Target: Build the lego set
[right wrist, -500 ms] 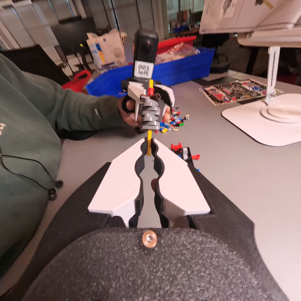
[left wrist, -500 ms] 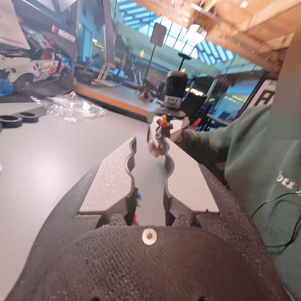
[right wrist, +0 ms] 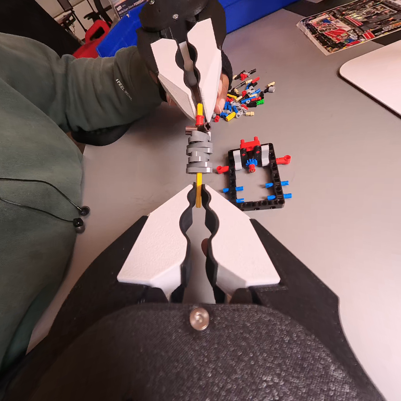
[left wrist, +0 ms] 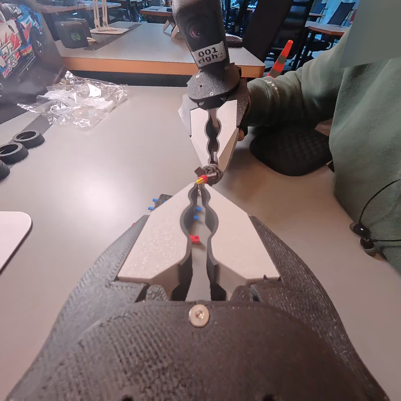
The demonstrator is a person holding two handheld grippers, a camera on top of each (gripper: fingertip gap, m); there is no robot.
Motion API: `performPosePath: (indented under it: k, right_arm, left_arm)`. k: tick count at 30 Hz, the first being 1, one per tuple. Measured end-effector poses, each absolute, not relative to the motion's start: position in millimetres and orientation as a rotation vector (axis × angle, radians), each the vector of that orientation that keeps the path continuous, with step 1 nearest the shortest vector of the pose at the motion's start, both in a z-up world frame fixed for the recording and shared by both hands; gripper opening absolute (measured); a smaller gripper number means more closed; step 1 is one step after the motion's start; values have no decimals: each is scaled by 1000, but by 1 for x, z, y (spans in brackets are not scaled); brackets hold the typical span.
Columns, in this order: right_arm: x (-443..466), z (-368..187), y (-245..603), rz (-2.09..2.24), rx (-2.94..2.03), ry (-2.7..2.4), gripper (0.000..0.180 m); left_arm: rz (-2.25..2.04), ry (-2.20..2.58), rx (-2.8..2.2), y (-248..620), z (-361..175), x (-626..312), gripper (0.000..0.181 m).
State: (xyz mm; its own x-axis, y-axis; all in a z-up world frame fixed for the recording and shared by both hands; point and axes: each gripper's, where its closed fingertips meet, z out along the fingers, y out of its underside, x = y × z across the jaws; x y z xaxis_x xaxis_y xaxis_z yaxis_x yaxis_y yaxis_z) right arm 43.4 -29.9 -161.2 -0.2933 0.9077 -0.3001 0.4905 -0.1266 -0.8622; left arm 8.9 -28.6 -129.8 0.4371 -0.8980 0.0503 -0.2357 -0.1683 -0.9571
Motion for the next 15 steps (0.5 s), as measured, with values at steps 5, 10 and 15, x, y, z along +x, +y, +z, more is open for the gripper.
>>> performPosePath:
  k: [5, 10, 15]
  right_arm:
    - [44, -166, -29, 1380, -1564, -1765, 2]
    - [45, -162, -30, 1385, -1545, -1760, 2]
    - [47, -154, -26, 1370, -1502, -1745, 2]
  left_arm:
    - [-813, 994, -1643, -29, -126, 10, 12]
    - [-792, 1022, -1653, -31, -130, 12, 7]
    - [-760, 1046, -1638, -32, -129, 12, 7]
